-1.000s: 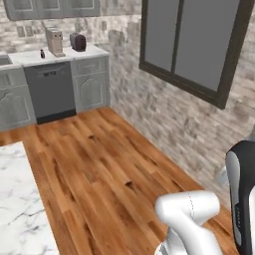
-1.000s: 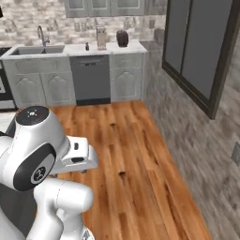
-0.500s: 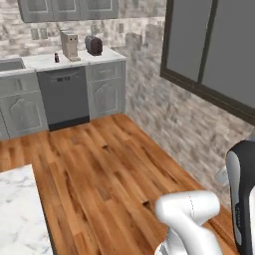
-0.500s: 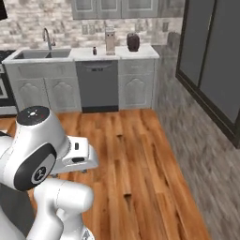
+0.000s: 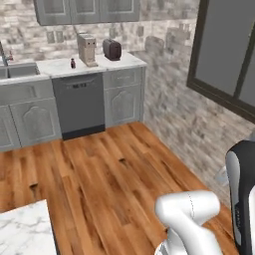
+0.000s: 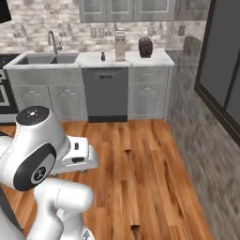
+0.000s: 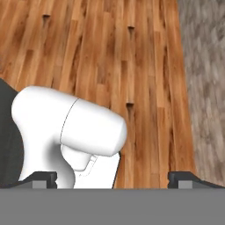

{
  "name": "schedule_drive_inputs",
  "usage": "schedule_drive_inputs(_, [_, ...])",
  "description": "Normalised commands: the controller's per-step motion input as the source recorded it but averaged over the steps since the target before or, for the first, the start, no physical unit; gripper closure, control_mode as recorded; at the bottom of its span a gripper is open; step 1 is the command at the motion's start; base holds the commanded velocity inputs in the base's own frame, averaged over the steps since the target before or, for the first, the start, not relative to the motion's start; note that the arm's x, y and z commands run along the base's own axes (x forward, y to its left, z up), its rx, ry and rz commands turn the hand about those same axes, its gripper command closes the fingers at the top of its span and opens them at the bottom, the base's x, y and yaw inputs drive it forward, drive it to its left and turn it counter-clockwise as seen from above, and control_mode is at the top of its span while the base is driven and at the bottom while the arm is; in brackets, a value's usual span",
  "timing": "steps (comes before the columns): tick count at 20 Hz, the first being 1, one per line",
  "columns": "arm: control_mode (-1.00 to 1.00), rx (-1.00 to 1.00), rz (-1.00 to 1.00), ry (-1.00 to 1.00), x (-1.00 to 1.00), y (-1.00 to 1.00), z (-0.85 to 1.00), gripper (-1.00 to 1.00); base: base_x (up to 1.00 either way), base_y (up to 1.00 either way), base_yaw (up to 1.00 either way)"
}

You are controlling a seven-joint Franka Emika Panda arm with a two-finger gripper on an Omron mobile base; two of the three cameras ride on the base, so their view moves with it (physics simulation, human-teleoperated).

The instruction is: There is a wine glass and glass cup on the dining counter. Place the wine bottle next to the wine glass and the juice bottle next to the glass cup.

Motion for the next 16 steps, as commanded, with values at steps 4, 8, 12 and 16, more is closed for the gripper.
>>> schedule_drive_inputs(4, [1.00,0.00,0.00,0.00,0.00,0.00,0.00,-1.00,0.91,-0.04,0.10])
schedule_drive_inputs(8, [1.00,0.00,0.00,0.00,0.00,0.00,0.00,-1.00,0.91,-0.05,0.09])
schedule_drive_inputs(12, [1.00,0.00,0.00,0.00,0.00,0.00,0.00,-1.00,0.92,-0.04,0.08])
schedule_drive_inputs(16, [1.00,0.00,0.00,0.00,0.00,0.00,0.00,-1.00,0.94,-0.02,0.04])
